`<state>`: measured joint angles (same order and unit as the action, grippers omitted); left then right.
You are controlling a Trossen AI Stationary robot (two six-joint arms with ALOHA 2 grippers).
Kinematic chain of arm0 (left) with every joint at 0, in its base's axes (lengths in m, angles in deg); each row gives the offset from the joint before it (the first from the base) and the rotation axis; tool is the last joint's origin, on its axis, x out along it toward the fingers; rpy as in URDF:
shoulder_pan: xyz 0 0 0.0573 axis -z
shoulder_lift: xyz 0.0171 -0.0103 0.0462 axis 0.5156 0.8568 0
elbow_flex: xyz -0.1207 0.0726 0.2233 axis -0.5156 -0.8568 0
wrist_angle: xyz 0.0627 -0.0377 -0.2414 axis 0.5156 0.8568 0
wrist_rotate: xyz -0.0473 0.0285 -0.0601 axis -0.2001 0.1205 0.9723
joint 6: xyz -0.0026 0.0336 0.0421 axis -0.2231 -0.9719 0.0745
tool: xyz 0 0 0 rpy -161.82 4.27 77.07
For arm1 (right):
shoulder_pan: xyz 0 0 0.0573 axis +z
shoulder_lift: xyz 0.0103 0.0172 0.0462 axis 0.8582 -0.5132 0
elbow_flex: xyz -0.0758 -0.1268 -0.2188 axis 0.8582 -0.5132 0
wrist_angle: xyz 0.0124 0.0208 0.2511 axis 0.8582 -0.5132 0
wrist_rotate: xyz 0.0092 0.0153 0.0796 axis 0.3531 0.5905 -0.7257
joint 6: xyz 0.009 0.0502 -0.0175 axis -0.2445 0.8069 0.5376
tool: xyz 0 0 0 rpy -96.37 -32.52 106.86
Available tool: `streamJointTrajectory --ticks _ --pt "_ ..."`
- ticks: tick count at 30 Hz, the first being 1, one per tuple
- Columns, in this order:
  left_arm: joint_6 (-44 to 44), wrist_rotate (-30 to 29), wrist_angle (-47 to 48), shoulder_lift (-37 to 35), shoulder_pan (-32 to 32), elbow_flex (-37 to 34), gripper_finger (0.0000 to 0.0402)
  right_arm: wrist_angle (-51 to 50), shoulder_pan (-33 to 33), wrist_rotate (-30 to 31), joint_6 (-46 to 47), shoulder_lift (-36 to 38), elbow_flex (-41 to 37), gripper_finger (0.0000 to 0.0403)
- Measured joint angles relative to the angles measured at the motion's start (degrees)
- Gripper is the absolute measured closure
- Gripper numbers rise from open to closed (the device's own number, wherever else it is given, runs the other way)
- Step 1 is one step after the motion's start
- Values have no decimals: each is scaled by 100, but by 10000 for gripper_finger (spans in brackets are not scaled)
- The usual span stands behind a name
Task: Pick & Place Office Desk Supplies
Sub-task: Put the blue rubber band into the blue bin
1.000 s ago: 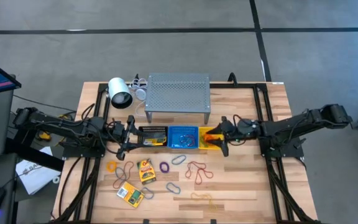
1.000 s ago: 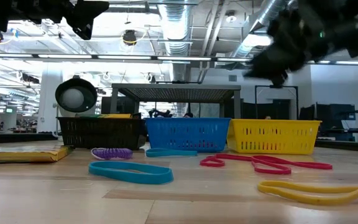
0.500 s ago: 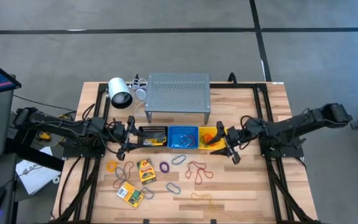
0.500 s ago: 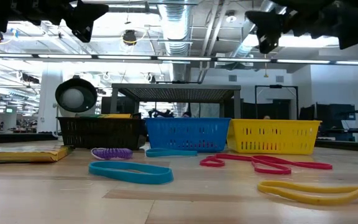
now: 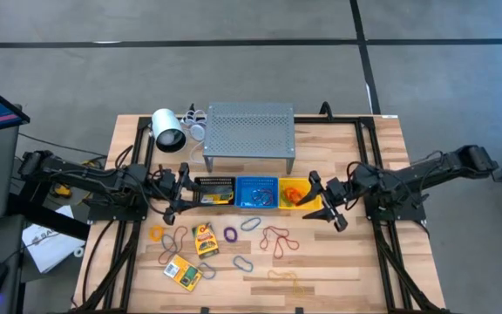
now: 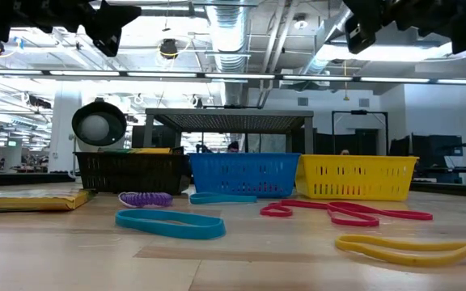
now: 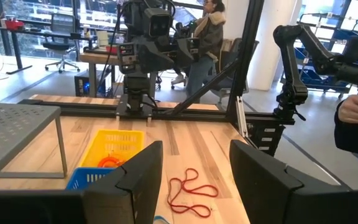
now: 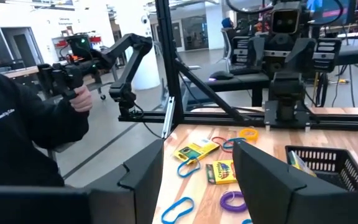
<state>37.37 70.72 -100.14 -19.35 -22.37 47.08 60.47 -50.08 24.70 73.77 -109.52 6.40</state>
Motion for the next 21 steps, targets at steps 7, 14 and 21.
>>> streamJointTrajectory --ticks 7,14,21 --pt "169 516 -147 0 0 0 221 -18 114 22 -15 -7 0 216" --pt "162 1019 -559 0 2 0 221 1 96 44 -190 -7 0 216" --pt "-187 744 -734 0 0 0 221 2 96 52 -719 -9 0 217"
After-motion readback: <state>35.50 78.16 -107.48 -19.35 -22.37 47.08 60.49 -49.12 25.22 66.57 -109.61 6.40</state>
